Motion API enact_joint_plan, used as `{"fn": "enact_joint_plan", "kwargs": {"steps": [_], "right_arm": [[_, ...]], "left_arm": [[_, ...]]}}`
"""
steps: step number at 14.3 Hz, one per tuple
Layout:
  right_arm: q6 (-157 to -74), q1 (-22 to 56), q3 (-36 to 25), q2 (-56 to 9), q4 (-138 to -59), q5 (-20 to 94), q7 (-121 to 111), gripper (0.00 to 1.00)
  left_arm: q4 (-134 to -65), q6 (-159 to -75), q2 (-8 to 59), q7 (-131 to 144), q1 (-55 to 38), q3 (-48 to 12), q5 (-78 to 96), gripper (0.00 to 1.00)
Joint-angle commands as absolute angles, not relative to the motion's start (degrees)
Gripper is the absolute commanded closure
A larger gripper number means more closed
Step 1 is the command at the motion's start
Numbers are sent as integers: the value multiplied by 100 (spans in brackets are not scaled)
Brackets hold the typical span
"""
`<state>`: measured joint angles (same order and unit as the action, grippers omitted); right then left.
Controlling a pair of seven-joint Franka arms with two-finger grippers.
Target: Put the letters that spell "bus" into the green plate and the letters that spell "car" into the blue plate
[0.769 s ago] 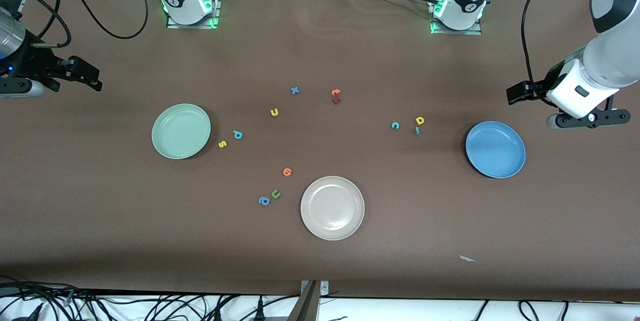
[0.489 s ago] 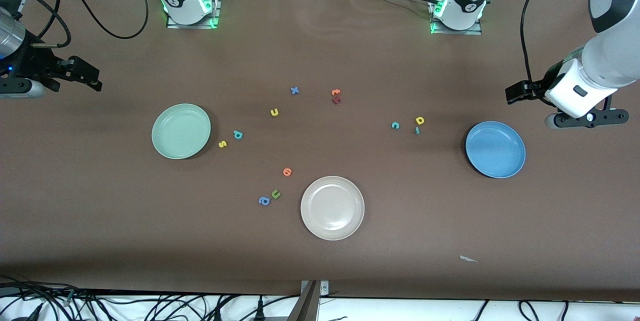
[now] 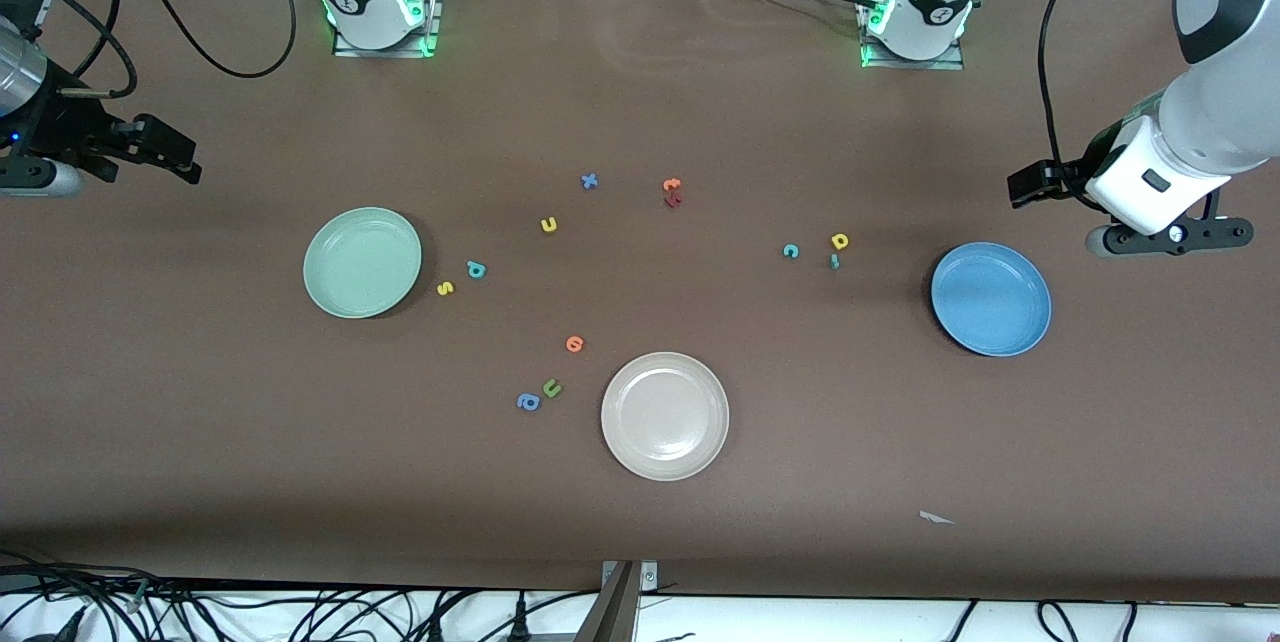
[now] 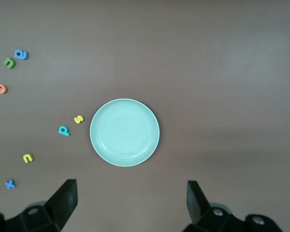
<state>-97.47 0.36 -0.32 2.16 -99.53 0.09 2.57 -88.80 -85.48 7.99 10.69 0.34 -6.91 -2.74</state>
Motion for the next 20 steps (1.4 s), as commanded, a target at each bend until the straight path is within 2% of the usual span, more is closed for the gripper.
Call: {"fn": "enact_joint_plan", "kwargs": {"steps": [1, 20], "right_arm": [[-9677, 26, -35, 158, -9817, 53, 422, 0], [-9624, 26, -44, 167, -9809, 53, 396, 0]], "left_arm": [[-8842, -8499, 747, 949, 9, -668, -237, 0], [-8851, -8517, 668, 914, 9, -686, -158, 0]]}}
